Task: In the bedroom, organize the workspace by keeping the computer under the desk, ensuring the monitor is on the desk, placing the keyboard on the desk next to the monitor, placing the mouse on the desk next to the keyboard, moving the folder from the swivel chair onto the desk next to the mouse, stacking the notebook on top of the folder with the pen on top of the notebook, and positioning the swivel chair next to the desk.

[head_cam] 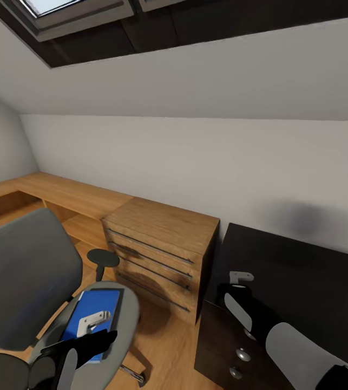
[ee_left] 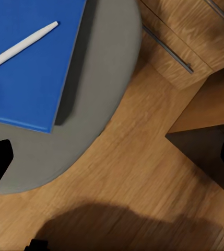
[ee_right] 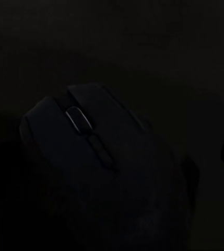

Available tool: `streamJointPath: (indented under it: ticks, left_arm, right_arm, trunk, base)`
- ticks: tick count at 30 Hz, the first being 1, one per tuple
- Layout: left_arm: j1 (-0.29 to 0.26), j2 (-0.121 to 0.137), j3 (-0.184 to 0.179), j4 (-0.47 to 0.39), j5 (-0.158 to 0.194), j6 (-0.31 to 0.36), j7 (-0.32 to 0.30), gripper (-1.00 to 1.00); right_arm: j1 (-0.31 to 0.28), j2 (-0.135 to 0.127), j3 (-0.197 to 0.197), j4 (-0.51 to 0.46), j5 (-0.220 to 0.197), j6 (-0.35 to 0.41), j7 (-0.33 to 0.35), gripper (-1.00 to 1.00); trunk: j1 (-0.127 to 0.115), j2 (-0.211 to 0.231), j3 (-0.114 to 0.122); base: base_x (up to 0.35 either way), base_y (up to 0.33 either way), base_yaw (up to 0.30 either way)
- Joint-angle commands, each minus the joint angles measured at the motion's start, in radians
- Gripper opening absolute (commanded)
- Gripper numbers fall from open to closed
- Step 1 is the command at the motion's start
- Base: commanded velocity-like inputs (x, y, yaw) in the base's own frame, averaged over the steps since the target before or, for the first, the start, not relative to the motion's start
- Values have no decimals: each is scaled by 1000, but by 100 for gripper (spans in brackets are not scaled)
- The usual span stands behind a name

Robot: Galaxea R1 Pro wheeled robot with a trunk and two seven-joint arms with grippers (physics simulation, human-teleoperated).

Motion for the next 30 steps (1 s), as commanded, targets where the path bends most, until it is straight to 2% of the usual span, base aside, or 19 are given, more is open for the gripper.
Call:
streamJointPath:
  ticks: [1,8,9,30]
  left_arm:
    - [-1,-1,2,-1,10,5,6,100]
    - [-1,-1,2,-1,10,5,5,100]
    - [-1,-1,3,-1,10,5,5,100]
    - [-1,2,4,6,7,4,6,100]
  right_arm:
    - [0,-2,8,15,-17,11,-5,100]
    - [0,-1,8,15,-16,14,-4,100]
    - [0,-1,8,15,-16,15,-4,-100]
    - [0,0,13,6,-16,14,-4,-100]
  trunk:
    - [0,-1,-1]
    - [0,-1,-1]
    - [0,-1,-1]
    - [0,-1,-1]
  base:
    - [0,0,0]
    - [0,0,0]
    - [0,0,0]
    - [0,0,0]
